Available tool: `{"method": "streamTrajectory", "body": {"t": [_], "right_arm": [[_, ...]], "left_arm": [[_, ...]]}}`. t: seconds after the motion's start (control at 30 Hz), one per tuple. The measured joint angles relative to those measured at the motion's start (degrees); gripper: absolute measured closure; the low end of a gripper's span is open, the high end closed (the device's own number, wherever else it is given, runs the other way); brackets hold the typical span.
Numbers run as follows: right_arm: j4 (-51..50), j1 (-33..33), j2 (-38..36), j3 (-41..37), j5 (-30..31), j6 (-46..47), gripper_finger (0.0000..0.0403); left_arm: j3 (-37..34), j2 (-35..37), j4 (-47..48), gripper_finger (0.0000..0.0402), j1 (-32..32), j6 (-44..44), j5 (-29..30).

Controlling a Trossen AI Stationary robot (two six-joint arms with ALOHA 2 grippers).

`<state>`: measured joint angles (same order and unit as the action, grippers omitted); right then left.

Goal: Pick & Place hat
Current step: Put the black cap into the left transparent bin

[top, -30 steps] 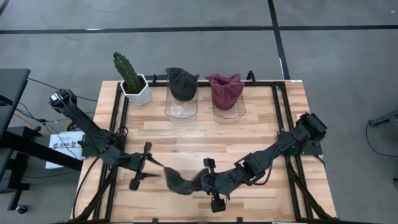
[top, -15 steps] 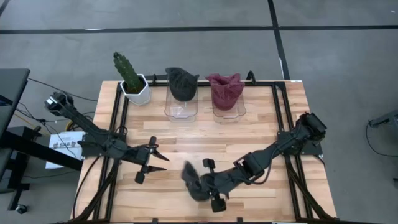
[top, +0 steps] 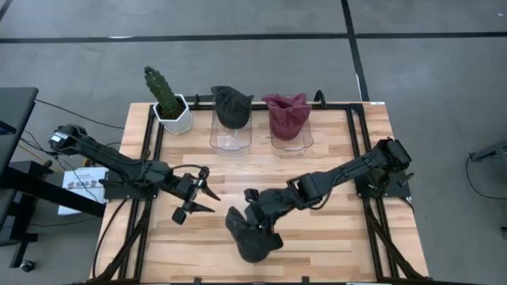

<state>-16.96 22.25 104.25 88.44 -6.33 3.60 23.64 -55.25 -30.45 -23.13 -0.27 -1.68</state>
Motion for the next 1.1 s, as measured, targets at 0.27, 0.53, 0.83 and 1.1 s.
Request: {"method": "streamTrajectory", "body": {"t": [0.27,0.53,0.83,1.1], "right_arm": [[3.75,-2.62,0.00,0.00,-11.96,-4.46,0.0403],[3.72,-3.55,0.00,0.00,-13.10,-5.13,0.0403],[1.88,-4.88,0.00,0.00,-13.09,-3.56,0.0403],[-1.26,-3.04,0.00,0.00,-12.29,-1.88,0.0403]], "left_arm": [[0.00,-5.82,-5.01,0.0229,4.33,-6.27,-12.01],[0.03,-15.86,-16.06,0.0229,4.52,-6.97,-16.09],[4.43,-24.24,-19.98,0.0229,3.59,-9.03,-22.30],[5.75,-24.68,-20.27,0.0229,3.04,-8.70,-23.35]]}}
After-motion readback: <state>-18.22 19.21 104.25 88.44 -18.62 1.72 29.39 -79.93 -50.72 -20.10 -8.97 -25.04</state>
